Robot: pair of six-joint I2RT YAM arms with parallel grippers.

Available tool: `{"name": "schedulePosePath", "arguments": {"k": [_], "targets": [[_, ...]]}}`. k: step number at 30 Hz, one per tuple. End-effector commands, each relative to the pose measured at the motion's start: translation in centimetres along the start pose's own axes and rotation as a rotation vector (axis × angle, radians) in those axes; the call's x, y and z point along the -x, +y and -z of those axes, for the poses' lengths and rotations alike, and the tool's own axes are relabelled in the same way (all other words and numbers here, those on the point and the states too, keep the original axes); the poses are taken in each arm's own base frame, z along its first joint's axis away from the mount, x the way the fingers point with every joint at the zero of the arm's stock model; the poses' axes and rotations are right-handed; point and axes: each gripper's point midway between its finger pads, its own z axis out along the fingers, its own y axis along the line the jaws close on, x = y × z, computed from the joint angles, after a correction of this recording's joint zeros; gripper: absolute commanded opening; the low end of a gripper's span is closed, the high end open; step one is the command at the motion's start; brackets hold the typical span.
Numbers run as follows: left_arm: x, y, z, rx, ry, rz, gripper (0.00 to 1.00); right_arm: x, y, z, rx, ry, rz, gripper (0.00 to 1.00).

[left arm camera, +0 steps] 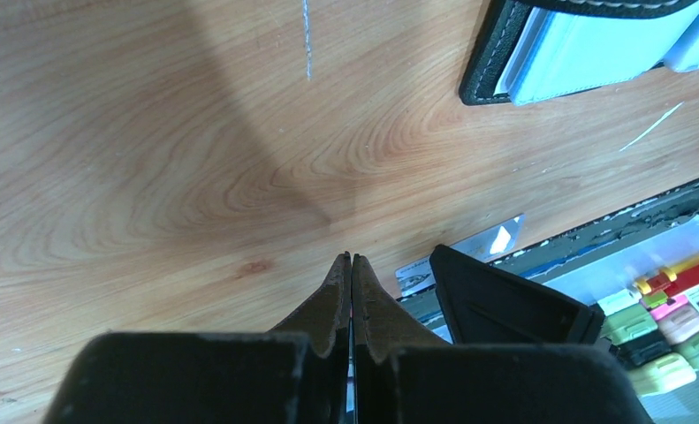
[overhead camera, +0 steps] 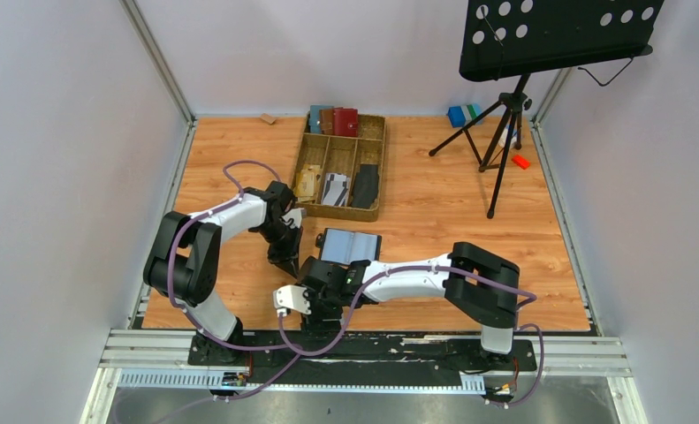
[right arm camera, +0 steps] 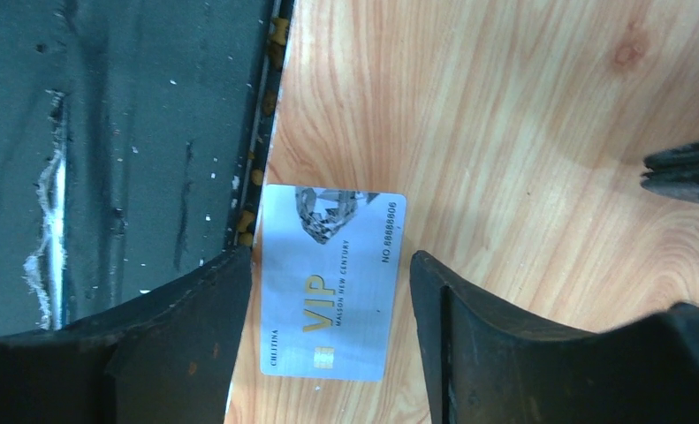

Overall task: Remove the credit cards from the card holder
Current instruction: Pick up the credit card at the corner of the board.

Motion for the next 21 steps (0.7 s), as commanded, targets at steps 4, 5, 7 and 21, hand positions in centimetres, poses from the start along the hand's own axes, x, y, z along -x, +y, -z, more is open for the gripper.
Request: {"name": "schedulePosePath", "arguments": {"k": [4,5,7,21], "targets": [[-0.3,-0.2,-0.1,-0.015,-0.008,-0.016,0.00,-8.7,1.6,-0.4,-0.013,0.298,-0.106,0.70],[-0.3,-0.2,-0.2,-0.014,-0.009,-0.016,0.00,-8.7,1.6,-0.4,-0.021,0.300,-0.109,0.70],[-0.3,-0.2,-0.2,-0.014,-0.009,-0.015,0.00,-8.7,1.5,-0.4,-0.030,0.302,-0.118,0.71],[-0.6,-0.2,-0.2,-0.012,-0.002,-0.021,0.00,-8.7,4.2,-0.5,-0.023,0.300,-0.172,0.70]]}}
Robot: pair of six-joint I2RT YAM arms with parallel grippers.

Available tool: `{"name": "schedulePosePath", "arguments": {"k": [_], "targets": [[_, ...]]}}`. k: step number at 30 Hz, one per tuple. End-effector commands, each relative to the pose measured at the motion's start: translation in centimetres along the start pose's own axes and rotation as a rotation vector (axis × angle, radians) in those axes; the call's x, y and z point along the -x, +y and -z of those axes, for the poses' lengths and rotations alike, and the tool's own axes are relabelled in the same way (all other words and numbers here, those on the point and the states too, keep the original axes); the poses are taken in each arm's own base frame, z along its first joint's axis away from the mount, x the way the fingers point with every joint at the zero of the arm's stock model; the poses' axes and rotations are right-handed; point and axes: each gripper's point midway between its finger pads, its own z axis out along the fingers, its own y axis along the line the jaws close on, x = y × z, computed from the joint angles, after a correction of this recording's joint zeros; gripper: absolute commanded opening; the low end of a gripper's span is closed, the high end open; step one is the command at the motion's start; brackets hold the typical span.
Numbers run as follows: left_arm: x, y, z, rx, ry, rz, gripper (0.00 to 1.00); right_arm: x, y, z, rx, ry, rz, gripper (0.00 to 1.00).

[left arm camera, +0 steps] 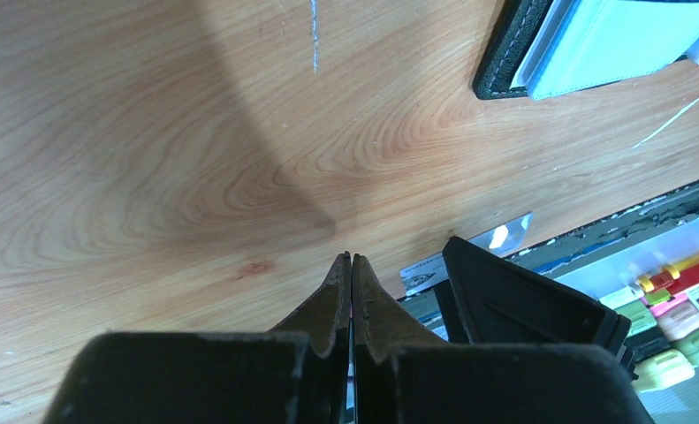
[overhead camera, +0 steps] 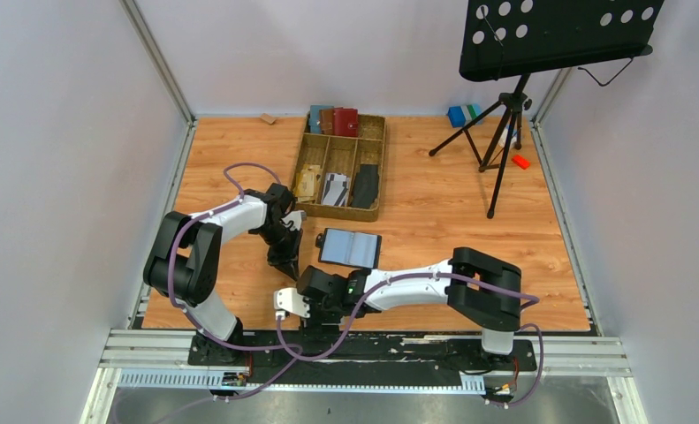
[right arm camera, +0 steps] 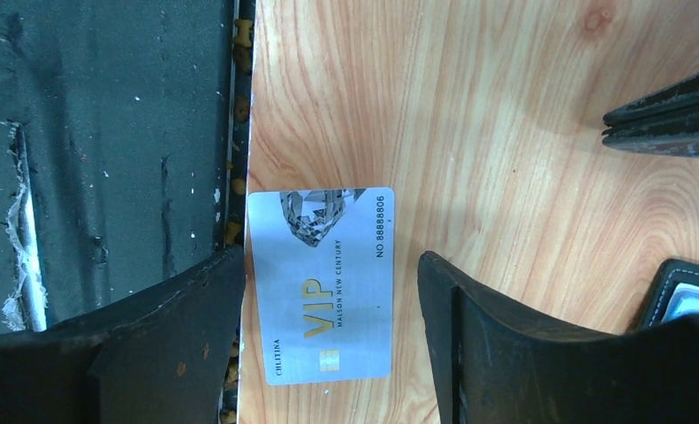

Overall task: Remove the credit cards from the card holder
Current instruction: Pick up the credit card at the corner of the board.

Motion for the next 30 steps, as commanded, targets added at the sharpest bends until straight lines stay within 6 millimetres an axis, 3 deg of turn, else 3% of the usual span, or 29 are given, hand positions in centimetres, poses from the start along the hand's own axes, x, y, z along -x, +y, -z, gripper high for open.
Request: {"name": "schedulePosePath", "arguments": {"k": [1,11,16,30], "targets": [[0.0,-0.4,0.2,-0.015,-0.016,-0.026,0.00,-9.0,3.9,0.0,0.074,0.295,-0.114,0.70],[0.0,-0.5,0.2,-0.016,-0.014,-0.027,0.00,-9.7,4.0,0.2,0.048,0.321,-0.121,0.61],[-0.1,-0.4,0.1,-0.014,-0.011,-0.026,0.00,-9.6,4.3,0.1,0.059,0.312,-0.122,0.47],[-1.8,-2.0,-0.8,-0.071,0.031,-0.065,0.01,-7.5,4.7,0.6,0.012,0.223,-0.126,0.47]]}}
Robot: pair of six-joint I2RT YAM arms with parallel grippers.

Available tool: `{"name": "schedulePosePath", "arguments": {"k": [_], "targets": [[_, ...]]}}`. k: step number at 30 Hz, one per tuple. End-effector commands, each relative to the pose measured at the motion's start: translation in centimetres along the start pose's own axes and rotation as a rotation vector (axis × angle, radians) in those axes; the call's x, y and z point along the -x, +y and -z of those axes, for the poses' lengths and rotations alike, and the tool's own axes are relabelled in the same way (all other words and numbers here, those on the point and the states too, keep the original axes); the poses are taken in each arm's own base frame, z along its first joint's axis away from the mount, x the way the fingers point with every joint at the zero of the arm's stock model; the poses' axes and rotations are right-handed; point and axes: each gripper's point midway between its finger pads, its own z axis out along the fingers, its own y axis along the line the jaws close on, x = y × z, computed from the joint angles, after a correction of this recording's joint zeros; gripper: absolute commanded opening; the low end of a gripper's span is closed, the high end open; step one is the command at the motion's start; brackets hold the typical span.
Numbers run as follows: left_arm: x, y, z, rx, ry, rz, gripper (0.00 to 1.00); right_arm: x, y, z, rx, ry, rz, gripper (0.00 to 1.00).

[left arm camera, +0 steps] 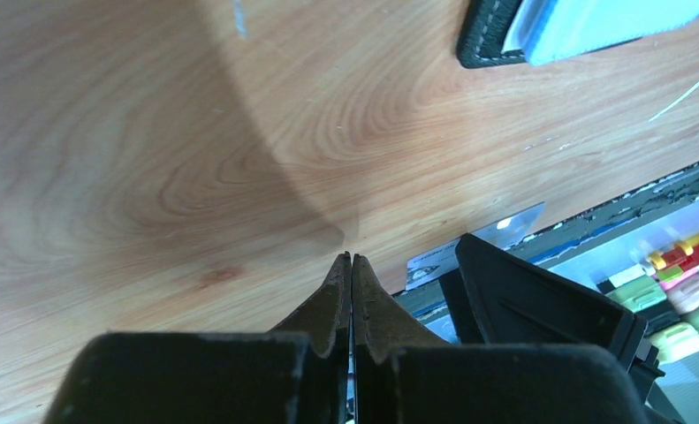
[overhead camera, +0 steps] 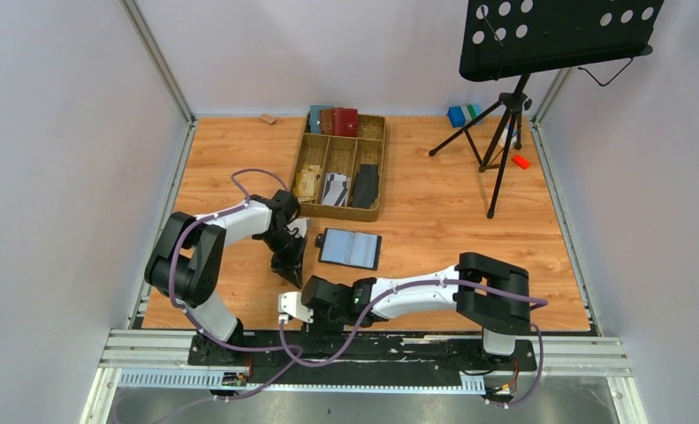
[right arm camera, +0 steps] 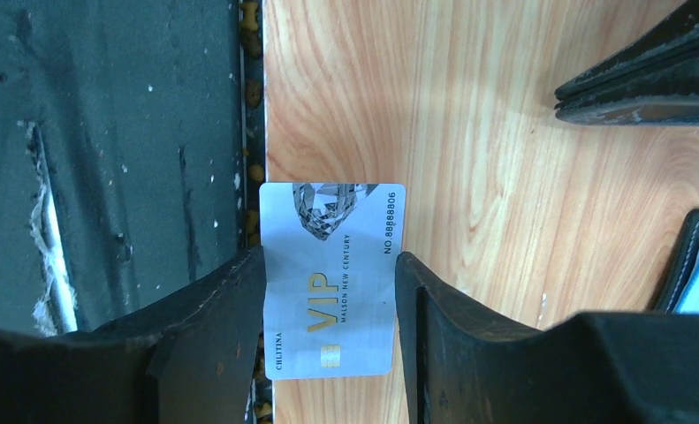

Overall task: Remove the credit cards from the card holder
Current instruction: Pick up the credit card at the corner of the board.

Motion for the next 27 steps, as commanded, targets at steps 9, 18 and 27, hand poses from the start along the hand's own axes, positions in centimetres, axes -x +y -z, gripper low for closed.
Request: {"name": "schedulePosePath", "arguments": {"k": [9,18,27], "targets": [[-1.0,-2.3,-0.4,-0.074,0.017,-0.058,0.01,-5.8,3.0,1.0,0.078,0.112,-0.123,0.48],[-1.3,-3.1,-0.7,-0.104,0.024,-0.061,0.01,-4.3,2.2,2.0,0.077,0.039,-0.152,0.47],[-2.2,-3.6,-1.1,-0.128,0.037,-0.045,0.01,-4.9,2.1,1.8,0.123,0.022,-0.189,0.47]]}}
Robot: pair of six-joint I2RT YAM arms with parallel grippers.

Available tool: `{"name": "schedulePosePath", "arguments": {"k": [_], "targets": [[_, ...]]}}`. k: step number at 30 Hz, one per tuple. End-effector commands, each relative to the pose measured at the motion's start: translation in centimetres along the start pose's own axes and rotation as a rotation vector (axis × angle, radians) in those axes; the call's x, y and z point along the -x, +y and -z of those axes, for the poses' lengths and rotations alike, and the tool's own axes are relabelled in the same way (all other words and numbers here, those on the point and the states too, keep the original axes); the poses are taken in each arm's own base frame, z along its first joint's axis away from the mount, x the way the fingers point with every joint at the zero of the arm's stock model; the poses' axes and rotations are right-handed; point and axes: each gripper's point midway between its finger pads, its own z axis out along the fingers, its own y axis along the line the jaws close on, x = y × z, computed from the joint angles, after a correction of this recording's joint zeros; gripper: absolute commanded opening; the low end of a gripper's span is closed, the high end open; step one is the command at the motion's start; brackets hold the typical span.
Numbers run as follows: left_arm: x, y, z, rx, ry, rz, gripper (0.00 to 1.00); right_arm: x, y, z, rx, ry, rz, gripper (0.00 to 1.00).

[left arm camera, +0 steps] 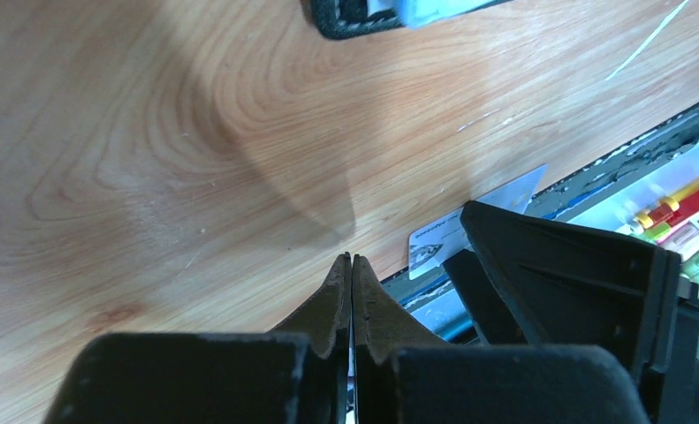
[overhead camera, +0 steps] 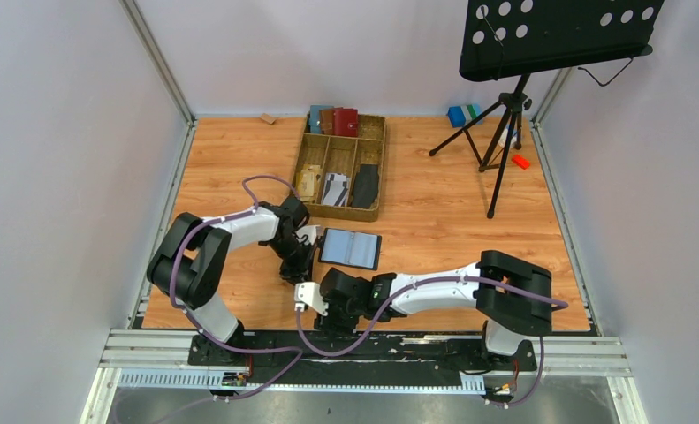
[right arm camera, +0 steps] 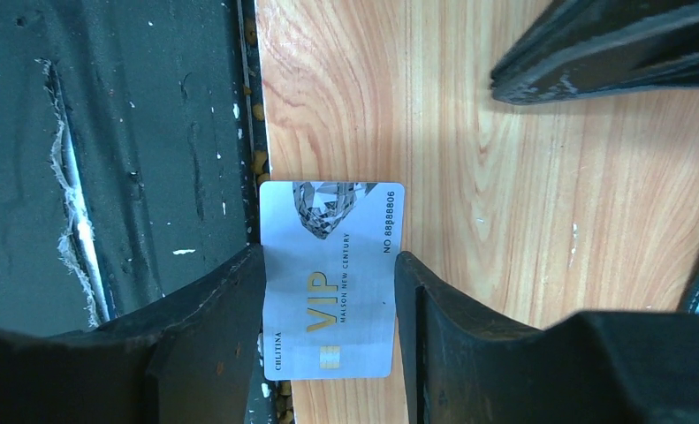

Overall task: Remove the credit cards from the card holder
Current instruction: Pick up the credit card at the corner of the board.

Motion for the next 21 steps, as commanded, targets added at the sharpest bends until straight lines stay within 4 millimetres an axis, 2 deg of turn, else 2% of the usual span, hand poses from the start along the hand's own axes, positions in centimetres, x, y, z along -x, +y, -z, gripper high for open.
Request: {"name": "schedulePosePath", "arguments": {"k": [1,6,10,11,13,14,15,17,21], "targets": [[-0.8,-0.7,0.1,-0.034,-0.015,0.024,0.01,-3.3,1.3,0.0,0.085,0.083,-0.069,0.47],[-2.3,-1.2,0.5,-0.067,-0.050,0.082,0.02,-3.5,1.2,0.0,0.105,0.075,-0.087,0.47],[-4.0,-2.1,0.4,-0.148,-0.072,0.136,0.12,-3.6,1.1,-0.1,0.115,0.072,-0.093,0.46],[-4.1,-2.4,0.5,-0.176,-0.082,0.150,0.16,-3.7,1.2,-0.1,0.118,0.073,-0.093,0.46],[-4.3,-2.8,0.6,-0.204,-0.108,0.168,0.41,-3.7,1.2,-0.2,0.121,0.074,-0.093,0.46],[-4.4,-2.8,0.6,-0.208,-0.114,0.177,0.50,-3.7,1.2,-0.2,0.124,0.074,-0.091,0.46],[-4.7,-2.9,0.7,-0.212,-0.114,0.183,0.56,-3.8,1.2,-0.2,0.125,0.076,-0.092,0.46],[-5.1,-2.9,0.6,-0.219,-0.105,0.194,0.58,-3.9,1.2,-0.3,0.128,0.078,-0.089,0.46],[-5.6,-3.5,-0.1,-0.290,-0.080,0.232,0.55,-3.9,1.2,-0.3,0.131,0.075,-0.089,0.45]]}}
